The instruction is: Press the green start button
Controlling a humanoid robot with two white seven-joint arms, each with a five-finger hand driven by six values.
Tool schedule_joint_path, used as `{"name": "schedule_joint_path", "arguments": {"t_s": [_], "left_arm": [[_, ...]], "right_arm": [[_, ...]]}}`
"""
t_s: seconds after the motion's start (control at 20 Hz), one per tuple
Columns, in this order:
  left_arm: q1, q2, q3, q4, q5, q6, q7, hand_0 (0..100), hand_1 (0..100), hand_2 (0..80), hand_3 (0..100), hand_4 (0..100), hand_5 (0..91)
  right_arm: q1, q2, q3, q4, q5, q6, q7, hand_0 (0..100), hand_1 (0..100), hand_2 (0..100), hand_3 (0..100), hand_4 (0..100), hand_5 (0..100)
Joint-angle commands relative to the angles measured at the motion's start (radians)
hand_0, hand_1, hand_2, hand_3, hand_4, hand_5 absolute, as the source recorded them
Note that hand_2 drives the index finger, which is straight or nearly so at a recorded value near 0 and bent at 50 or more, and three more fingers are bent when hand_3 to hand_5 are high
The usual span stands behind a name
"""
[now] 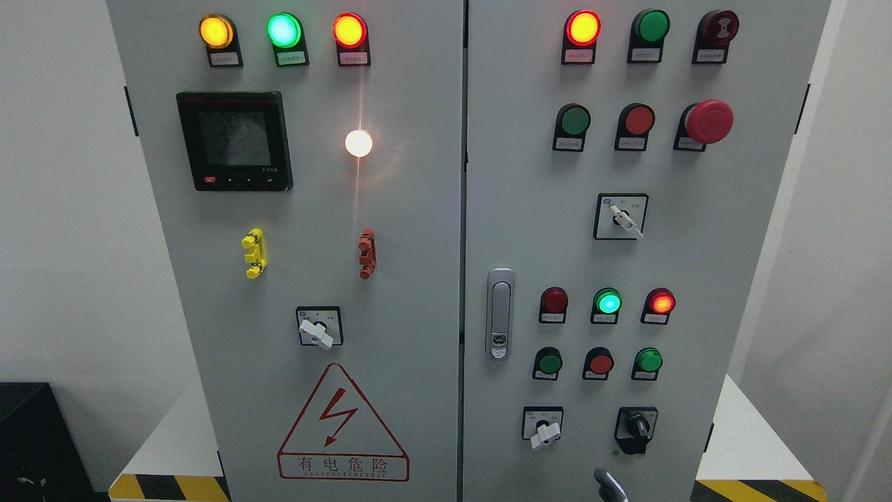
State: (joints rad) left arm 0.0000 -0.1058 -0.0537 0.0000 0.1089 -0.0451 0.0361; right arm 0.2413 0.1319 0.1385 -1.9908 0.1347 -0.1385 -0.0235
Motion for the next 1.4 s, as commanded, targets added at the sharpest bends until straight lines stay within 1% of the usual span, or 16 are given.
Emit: {"name": "schedule_joint_path", "arguments": {"t_s": [0.0,0.35,0.45,0.5,0.55,0.6,0.65,0.75,0.8,0.85,0.95,1.05,1.1,1.15,1.25,1.35], "left_arm": [[-0.023,0.000,0.000,-0.028,0.000,0.001,-0.001,12,56,0.0,0,0,0.0],[-0.023,0.000,0.000,-0.028,0.000,0.001,-0.001,12,56,0.0,0,0,0.0],[-0.023,0.000,0.000,-0.028,0.000,0.001,-0.001,12,56,0.0,0,0,0.0],[-0.023,0.000,0.000,-0.028,0.000,0.001,-0.001,12,56,0.0,0,0,0.0],[-0.023,0.000,0.000,-0.028,0.000,0.001,-0.001,12,56,0.0,0,0,0.0],[-0.023,0.000,0.000,-0.028,0.000,0.001,-0.001,12,56,0.0,0,0,0.0],[-0.023,0.000,0.000,-0.028,0.000,0.001,-0.001,12,56,0.0,0,0,0.0],[-0.023,0.000,0.000,-0.028,0.000,0.001,-0.001,12,56,0.0,0,0,0.0],[-0.023,0.000,0.000,-0.028,0.000,0.001,-0.001,12,56,0.0,0,0,0.0],[-0.023,0.000,0.000,-0.028,0.000,0.001,-0.001,12,56,0.0,0,0,0.0],[-0.023,0.000,0.000,-0.028,0.000,0.001,-0.001,12,56,0.0,0,0,0.0],[-0.023,0.000,0.000,-0.028,0.000,0.001,-0.001,12,56,0.0,0,0,0.0],[-0.023,0.000,0.000,-0.028,0.000,0.001,-0.001,12,56,0.0,0,0,0.0],[-0.023,0.000,0.000,-0.028,0.000,0.001,-0.001,12,56,0.0,0,0,0.0],[-0.023,0.000,0.000,-0.028,0.000,0.001,-0.001,12,56,0.0,0,0,0.0],[-0.023,0.000,0.000,-0.028,0.000,0.001,-0.001,12,56,0.0,0,0,0.0]], "right_arm": [[-0.002,0.000,0.003,0.000,0.000,0.005,0.001,0,4,0,0,0,0],[-0.002,0.000,0.004,-0.006,0.009,0.003,0.002,0,6,0,0,0,0],[-0.003,0.000,0.004,-0.008,0.020,0.002,-0.001,0,15,0,2,0,0],[-0.005,0.000,0.004,-0.006,0.037,0.000,-0.007,0,24,0,8,1,0],[-0.005,0.000,0.004,-0.006,0.061,-0.003,-0.010,0,30,0,15,8,0],[-0.005,0.000,0.003,-0.008,0.092,-0.007,-0.021,0,32,0,20,13,0],[-0.007,0.000,0.004,-0.008,0.123,-0.010,-0.042,7,34,0,29,26,11],[-0.011,-0.001,0.004,-0.013,0.179,-0.026,-0.079,12,35,0,39,37,31],[-0.019,-0.002,0.004,-0.013,0.215,-0.033,-0.085,14,35,0,44,43,37],[-0.026,0.000,0.004,-0.014,0.251,-0.036,-0.096,14,35,0,50,48,45],[-0.045,0.000,0.003,-0.014,0.331,-0.036,-0.122,15,35,0,58,59,58],[-0.053,0.000,0.000,-0.014,0.412,-0.035,-0.136,17,36,0,62,63,67],[-0.054,0.000,-0.005,-0.014,0.460,-0.035,-0.144,20,37,0,67,68,75],[-0.056,0.000,-0.010,-0.014,0.521,-0.035,-0.159,22,37,0,67,69,76],[-0.069,0.000,-0.028,-0.013,0.629,-0.035,-0.182,31,36,0,72,73,85],[-0.086,0.000,-0.049,-0.011,0.709,-0.035,-0.185,33,36,0,74,76,90]]}}
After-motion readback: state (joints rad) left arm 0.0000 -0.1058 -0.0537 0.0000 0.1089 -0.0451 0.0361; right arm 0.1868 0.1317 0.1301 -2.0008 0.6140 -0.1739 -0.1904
